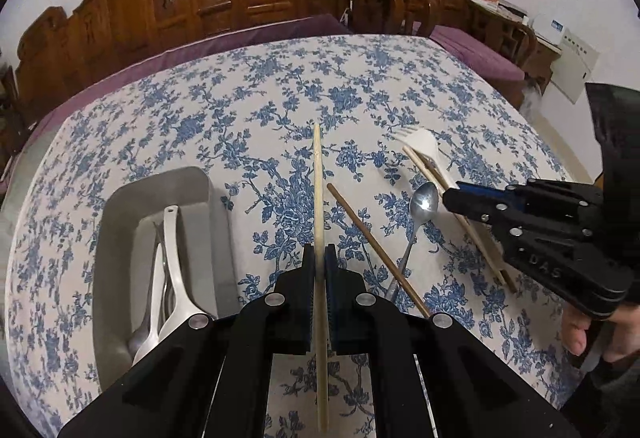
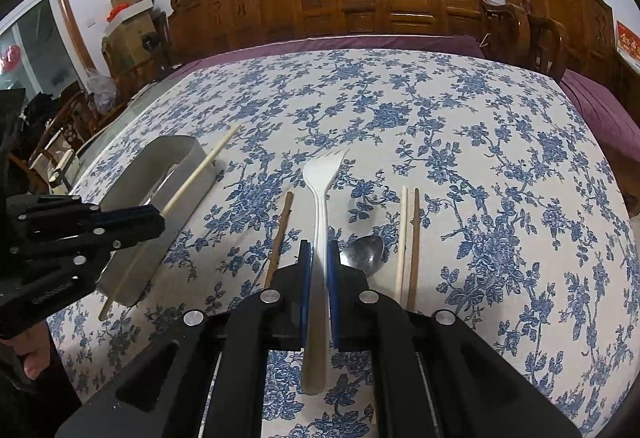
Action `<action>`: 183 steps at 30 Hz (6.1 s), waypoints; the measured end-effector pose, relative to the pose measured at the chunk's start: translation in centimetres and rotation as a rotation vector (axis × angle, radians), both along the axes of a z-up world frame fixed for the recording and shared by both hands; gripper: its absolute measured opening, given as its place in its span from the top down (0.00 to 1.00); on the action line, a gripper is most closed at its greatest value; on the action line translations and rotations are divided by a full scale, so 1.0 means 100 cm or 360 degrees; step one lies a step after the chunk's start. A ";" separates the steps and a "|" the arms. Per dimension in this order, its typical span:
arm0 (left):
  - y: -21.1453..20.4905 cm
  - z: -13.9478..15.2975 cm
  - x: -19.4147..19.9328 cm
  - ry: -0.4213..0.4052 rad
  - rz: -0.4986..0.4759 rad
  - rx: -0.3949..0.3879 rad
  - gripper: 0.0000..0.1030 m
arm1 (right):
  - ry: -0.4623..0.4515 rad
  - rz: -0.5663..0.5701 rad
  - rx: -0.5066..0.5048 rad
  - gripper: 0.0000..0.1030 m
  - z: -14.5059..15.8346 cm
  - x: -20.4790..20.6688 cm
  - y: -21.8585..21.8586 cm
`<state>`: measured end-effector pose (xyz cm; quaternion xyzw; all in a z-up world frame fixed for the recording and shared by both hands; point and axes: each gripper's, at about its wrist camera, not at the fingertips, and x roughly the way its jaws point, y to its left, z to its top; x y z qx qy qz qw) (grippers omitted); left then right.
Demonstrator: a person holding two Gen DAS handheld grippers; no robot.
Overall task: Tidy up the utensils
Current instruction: 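Grasp a light wooden chopstick with the left tool while the right tool lifts the white fork, then lower the chopstick into the tray and open the left tool while the right tool carries the fork over, then lower the white fork into the tray and open the right tool, then move the right tool to the remaining chopsticks and grasp one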
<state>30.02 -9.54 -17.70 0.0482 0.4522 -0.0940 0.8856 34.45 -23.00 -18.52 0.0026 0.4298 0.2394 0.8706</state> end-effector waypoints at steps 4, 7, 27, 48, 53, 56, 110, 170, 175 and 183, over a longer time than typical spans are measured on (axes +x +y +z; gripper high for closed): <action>0.004 0.008 -0.006 -0.0024 0.0003 -0.0011 0.96 | 0.0003 0.0007 0.0004 0.91 -0.001 -0.002 0.003; 0.010 0.013 -0.011 -0.0039 0.0011 -0.0021 0.96 | 0.0009 0.0020 0.0006 0.91 -0.002 -0.004 0.007; 0.090 0.037 -0.038 -0.0131 0.0154 -0.0076 0.96 | -0.0079 0.0139 -0.0116 0.91 0.026 -0.040 0.068; 0.141 0.018 -0.013 -0.0124 0.0202 -0.0136 0.96 | -0.0111 0.0222 -0.0125 0.91 0.060 -0.044 0.135; 0.146 0.000 -0.007 -0.0091 0.0213 -0.0136 0.96 | -0.0081 0.0248 -0.0114 0.91 0.051 -0.042 0.152; 0.146 -0.011 -0.004 -0.0069 0.0211 -0.0139 0.96 | -0.0067 0.0259 -0.0123 0.91 0.045 -0.041 0.160; 0.219 0.018 -0.004 -0.0230 0.0364 -0.0163 0.85 | 0.0205 0.0255 -0.0002 0.91 -0.009 -0.017 0.261; 0.066 0.034 -0.065 -0.0310 -0.0184 -0.0055 0.23 | 0.0139 -0.0324 -0.0415 0.80 -0.025 -0.041 -0.021; 0.044 0.027 -0.068 -0.0276 -0.0205 -0.0046 0.23 | 0.0154 -0.0282 -0.0427 0.80 -0.036 -0.024 -0.026; 0.019 0.009 -0.064 -0.0168 -0.0166 -0.0002 0.23 | 0.0205 -0.0219 -0.0349 0.80 -0.042 -0.009 -0.041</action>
